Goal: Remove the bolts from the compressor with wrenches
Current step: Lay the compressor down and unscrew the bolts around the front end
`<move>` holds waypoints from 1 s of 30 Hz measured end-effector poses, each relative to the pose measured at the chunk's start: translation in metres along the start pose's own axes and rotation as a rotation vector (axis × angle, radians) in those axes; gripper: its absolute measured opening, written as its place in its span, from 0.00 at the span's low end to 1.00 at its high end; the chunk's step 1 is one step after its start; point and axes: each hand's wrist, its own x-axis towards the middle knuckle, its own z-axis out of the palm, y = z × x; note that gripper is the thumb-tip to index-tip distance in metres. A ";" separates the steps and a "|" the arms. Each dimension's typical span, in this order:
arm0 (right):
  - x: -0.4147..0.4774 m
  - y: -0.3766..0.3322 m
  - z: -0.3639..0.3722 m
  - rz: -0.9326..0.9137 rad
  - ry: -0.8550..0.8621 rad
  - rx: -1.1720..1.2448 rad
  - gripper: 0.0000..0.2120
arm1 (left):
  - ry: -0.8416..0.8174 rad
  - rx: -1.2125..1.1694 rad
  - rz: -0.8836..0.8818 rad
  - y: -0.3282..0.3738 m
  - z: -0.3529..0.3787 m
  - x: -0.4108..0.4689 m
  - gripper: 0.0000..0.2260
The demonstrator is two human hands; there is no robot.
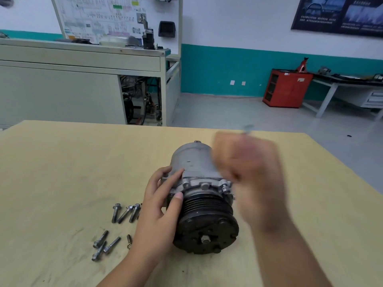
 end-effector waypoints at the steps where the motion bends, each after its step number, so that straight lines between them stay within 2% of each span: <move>1: -0.001 -0.002 -0.011 -0.045 0.091 0.134 0.25 | -0.017 -0.006 -0.008 0.003 0.001 0.000 0.17; 5: -0.007 0.005 -0.071 0.031 0.475 0.573 0.25 | -0.059 0.003 0.000 0.004 0.002 0.002 0.19; 8: -0.014 0.027 -0.084 0.119 0.709 0.781 0.25 | -0.068 -0.006 0.005 0.003 0.002 0.002 0.18; 11: -0.013 0.042 -0.086 0.169 0.801 0.895 0.26 | -0.059 0.008 0.013 0.004 0.001 0.002 0.19; 14: -0.007 0.050 -0.086 0.221 0.850 0.833 0.29 | -0.051 0.004 0.020 0.003 0.001 0.001 0.18; 17: -0.002 0.049 -0.086 0.244 0.861 0.811 0.26 | -0.040 0.002 0.019 0.004 0.001 0.002 0.18; 21: -0.004 0.050 -0.085 0.171 0.897 1.116 0.25 | -0.040 0.007 0.025 0.004 0.002 0.002 0.19; 26: -0.014 0.068 -0.081 0.246 1.140 1.386 0.24 | -0.047 0.005 0.028 0.003 0.002 0.002 0.19; 30: -0.020 0.075 -0.082 0.341 1.248 1.400 0.12 | -0.049 -0.001 0.025 0.003 0.002 0.002 0.16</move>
